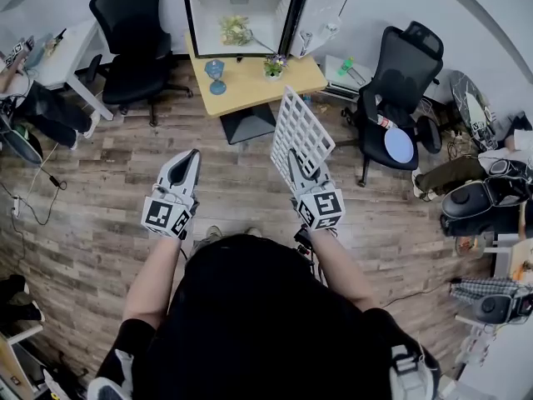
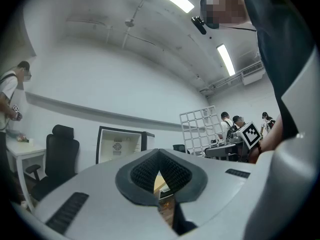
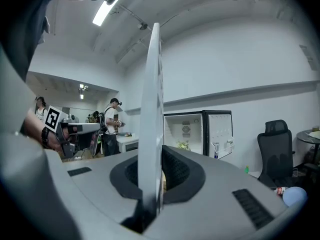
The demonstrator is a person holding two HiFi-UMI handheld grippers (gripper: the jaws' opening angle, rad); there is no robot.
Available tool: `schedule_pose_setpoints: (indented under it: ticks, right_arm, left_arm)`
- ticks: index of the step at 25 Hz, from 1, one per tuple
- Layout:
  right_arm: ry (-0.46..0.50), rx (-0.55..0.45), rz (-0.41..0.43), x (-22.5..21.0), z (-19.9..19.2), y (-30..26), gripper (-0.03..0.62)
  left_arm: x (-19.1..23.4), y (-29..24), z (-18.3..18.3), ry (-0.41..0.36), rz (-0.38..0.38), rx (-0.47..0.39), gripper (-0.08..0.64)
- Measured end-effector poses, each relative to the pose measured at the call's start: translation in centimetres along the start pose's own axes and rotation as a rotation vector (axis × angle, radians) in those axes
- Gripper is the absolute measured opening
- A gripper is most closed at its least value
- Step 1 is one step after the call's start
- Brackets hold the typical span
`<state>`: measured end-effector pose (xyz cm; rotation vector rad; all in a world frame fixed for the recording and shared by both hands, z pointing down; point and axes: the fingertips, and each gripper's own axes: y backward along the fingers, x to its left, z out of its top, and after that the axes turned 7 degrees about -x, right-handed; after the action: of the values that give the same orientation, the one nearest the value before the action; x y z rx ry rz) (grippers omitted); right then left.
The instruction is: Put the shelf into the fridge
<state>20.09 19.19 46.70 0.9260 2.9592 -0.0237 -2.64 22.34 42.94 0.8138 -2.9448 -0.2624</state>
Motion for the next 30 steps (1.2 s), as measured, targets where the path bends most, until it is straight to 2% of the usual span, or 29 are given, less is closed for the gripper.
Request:
schedule_pose_setpoints:
  ticks: [20,26,30]
  right_arm:
    - [-0.039,-0.010,0.060,-2.1,-0.7,-0.3,0.041]
    - [-0.070,-0.018,0.056,-2.9,-1.0,-1.3,0.041]
    - [-0.057,-0.022,0.065,-3.1,-0.8,-2.2,0.041]
  left_arm:
    - [-1.8,-2.1,-0.5,-0.014,0.047,0.008,0.018]
    - [-1.2,-2.7,-0.7,-0.016,0.059,0.012,0.020]
    - [-0.4,-3.1,-0.6,-0.015,0.067,-0.006,0.018]
